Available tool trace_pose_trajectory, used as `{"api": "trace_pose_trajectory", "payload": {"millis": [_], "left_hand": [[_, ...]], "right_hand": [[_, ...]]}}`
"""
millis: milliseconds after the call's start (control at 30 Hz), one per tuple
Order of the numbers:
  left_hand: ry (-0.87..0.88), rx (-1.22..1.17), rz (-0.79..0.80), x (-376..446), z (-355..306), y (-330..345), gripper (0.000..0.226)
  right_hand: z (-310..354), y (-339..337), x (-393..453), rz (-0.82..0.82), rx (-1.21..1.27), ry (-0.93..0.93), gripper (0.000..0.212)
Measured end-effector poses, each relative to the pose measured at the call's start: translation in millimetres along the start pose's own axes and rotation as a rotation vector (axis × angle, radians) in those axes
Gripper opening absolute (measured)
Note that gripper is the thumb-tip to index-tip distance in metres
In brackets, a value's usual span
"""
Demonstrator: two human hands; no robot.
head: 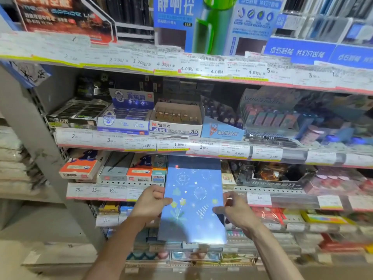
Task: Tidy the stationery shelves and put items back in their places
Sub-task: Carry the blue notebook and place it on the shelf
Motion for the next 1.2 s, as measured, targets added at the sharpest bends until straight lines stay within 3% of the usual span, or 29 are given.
{"api": "trace_pose_trajectory", "payload": {"millis": [167,367,467,700,933,1200], "left_hand": [[0.005,0.011,0.008,-22,29,11,0.026],[0.106,0.098,0.002,-48,28,33,0.009],[0.142,0.084,0.008,-54,27,47,0.01],[0.209,-0.063,-0.02,-53,12,94,0.026],[0.378,-0.112,-0.001,-75,-55,203,0.022],[0.399,-0.091,0.043,-110,-114,385,0.026]], "right_hand": [[-39,25,-11,0.032,0.001,0.063,0.029],[-73,30,-24,-0.056,-0.003,0.036,0.029],[-93,19,-26,-0.074,0.004,0.007,0.038],[-111,-30,-62,-0.194,0.058,-0.058,0.034],[-145,-121,-130,-0.381,0.108,-0.142,0.023],[-225,-267,-233,-0.547,0.101,-0.154,0.017]]}}
Point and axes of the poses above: each hand's wrist, its own x-axis towards the middle knuckle, its own y-axis out of the palm, z = x × y, the point moved 9 cm from there along x, towards the middle knuckle, and after that the axes turned 9 degrees about z, right-handed, at the moved point
